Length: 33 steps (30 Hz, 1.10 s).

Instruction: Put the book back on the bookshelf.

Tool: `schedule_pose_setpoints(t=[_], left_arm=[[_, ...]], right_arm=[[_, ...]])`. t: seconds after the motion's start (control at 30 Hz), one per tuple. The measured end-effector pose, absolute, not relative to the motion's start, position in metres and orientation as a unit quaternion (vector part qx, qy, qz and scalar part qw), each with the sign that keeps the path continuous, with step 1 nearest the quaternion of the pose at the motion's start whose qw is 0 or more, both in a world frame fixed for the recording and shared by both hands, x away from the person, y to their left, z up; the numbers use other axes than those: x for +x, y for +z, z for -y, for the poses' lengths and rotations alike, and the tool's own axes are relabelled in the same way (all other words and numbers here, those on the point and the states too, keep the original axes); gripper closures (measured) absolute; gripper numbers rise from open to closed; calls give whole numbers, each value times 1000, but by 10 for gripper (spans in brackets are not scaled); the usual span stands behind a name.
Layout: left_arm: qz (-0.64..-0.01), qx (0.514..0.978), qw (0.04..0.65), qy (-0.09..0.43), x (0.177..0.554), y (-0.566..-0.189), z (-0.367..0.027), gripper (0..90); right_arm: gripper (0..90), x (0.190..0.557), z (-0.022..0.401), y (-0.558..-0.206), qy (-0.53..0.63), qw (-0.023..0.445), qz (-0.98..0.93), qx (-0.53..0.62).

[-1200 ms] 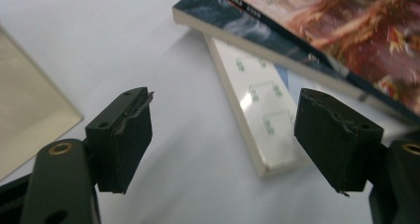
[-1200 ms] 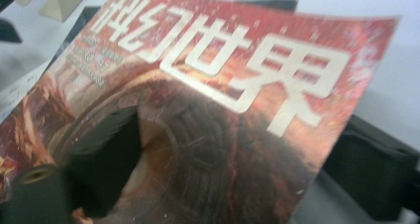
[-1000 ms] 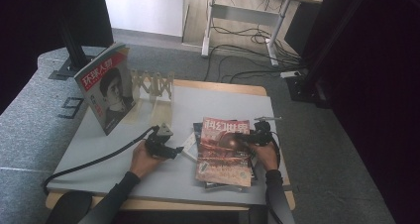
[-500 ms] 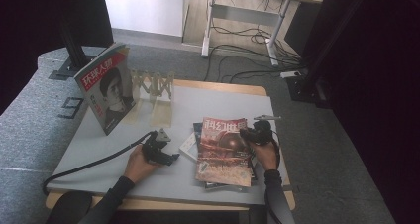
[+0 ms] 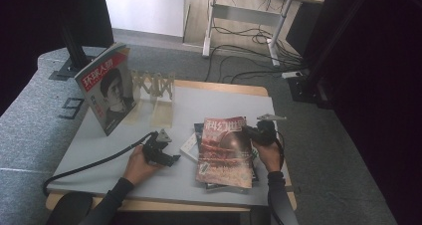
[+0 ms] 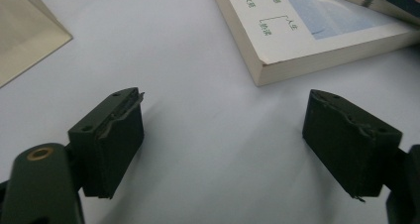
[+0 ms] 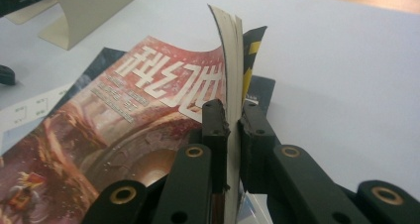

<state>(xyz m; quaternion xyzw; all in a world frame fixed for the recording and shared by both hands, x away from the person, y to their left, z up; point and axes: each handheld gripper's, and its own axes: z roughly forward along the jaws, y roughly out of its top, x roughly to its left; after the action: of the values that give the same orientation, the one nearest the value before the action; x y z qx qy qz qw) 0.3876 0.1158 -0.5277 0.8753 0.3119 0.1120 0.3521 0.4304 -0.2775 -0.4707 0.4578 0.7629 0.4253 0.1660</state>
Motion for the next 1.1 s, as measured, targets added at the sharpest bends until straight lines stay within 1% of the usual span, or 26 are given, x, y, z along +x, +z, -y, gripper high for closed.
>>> schedule_pose_setpoints(t=[0.37, 0.5, 0.57, 0.6, 0.73, 0.87, 0.97, 1.03, 1.1], left_arm=[[-311, 877, 351, 110, 388, -527, -117, 146], [-312, 876, 351, 108, 388, -526, -117, 157], [-316, 875, 352, 100, 390, -524, -118, 185], [-316, 874, 358, 93, 390, -522, -118, 202], [-311, 864, 387, 87, 391, -512, -117, 214], [-285, 869, 393, 91, 391, -499, -109, 236], [-281, 866, 406, 84, 396, -492, -102, 245], [-279, 861, 421, 65, 400, -488, -99, 257], [-272, 860, 427, 62, 403, -486, -94, 272]], right_arm=[[827, 418, 270, -450, 440, 190, -761, 438], [828, 414, 268, -443, 445, 197, -760, 432], [829, 412, 267, -439, 448, 199, -760, 427], [829, 411, 266, -438, 449, 200, -760, 426], [829, 409, 264, -431, 455, 204, -760, 417], [829, 408, 262, -425, 465, 205, -758, 409], [829, 407, 259, -418, 473, 207, -756, 403], [829, 406, 257, -414, 476, 210, -756, 398], [829, 406, 256, -410, 479, 211, -756, 394]])
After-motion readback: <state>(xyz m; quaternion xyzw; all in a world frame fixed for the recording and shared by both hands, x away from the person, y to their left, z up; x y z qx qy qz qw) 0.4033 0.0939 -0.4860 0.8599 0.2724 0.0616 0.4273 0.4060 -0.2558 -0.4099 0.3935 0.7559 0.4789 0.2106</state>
